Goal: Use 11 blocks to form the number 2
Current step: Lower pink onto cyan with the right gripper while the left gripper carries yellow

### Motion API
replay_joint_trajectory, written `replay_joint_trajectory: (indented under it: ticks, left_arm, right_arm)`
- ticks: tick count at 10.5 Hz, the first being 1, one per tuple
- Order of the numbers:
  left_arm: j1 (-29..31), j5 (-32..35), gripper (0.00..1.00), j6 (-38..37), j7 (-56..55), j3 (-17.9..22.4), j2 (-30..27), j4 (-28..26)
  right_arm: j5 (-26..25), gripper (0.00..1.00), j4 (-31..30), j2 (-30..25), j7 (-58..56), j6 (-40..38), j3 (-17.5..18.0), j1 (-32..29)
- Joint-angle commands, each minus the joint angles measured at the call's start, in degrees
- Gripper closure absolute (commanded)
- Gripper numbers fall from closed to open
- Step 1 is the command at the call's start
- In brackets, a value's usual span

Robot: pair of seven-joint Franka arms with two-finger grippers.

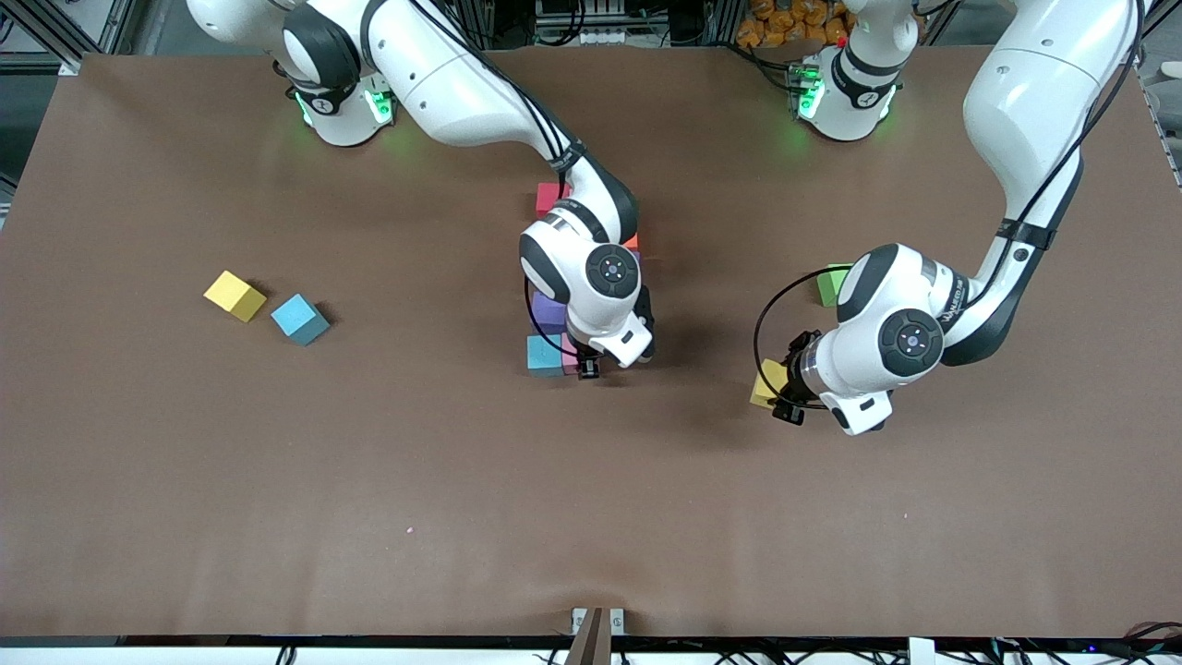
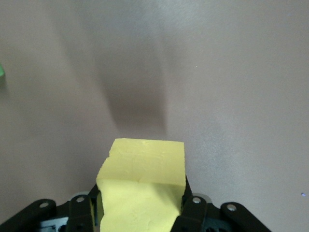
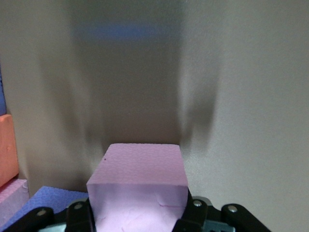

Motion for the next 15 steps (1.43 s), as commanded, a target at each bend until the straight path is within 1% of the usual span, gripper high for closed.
replay_joint_trajectory:
  ticks: [1,2,3,4,5,8,13,15]
  left_arm:
    - [-1.7,-1.2,0.78,0.2,-8.0,0.1,-0.1,0.4]
    - [-2.8,-1.3,0.78,0.3,-9.6,0.1,-0.1,0.4]
    - [-3.0,-1.3,0.78,0.3,-10.9,0.2,-0.1,0.4]
    - [-3.1,-1.5,0.78,0.3,-13.2,0.2,-0.1,0.4]
    - [-3.0,-1.5,0.78,0.3,-14.7,0.2,-0.1,0.4]
    - [-4.0,-1.7,0.77,0.3,-16.5,0.2,-0.1,0.3]
    - [-6.6,-2.4,0.77,4.6,-16.5,0.1,1.1,0.2]
    - [-9.4,-2.6,0.77,6.2,-16.7,0.2,2.0,0.3]
  right_arm:
    - [-0.8,0.67,-1.2,-0.7,-0.6,0.0,0.2,-0.3]
    - [-0.8,0.67,-1.2,-0.7,-0.6,0.2,0.2,-0.3]
    - [-0.8,0.59,-1.2,-0.7,-0.3,0.2,0.3,-0.3]
    - [-0.8,0.07,-1.2,-0.7,0.3,0.2,0.2,-0.2]
    - [-0.7,0.00,-1.2,-0.9,0.3,0.1,0.2,-0.2]
    - [-0.5,0.00,-1.2,-2.2,0.5,-0.8,0.3,0.1]
    - [0.3,0.00,-0.8,-5.5,0.5,-4.1,0.5,0.0]
    - [0.3,0.00,-0.7,-6.2,0.7,-4.6,-0.4,-1.7]
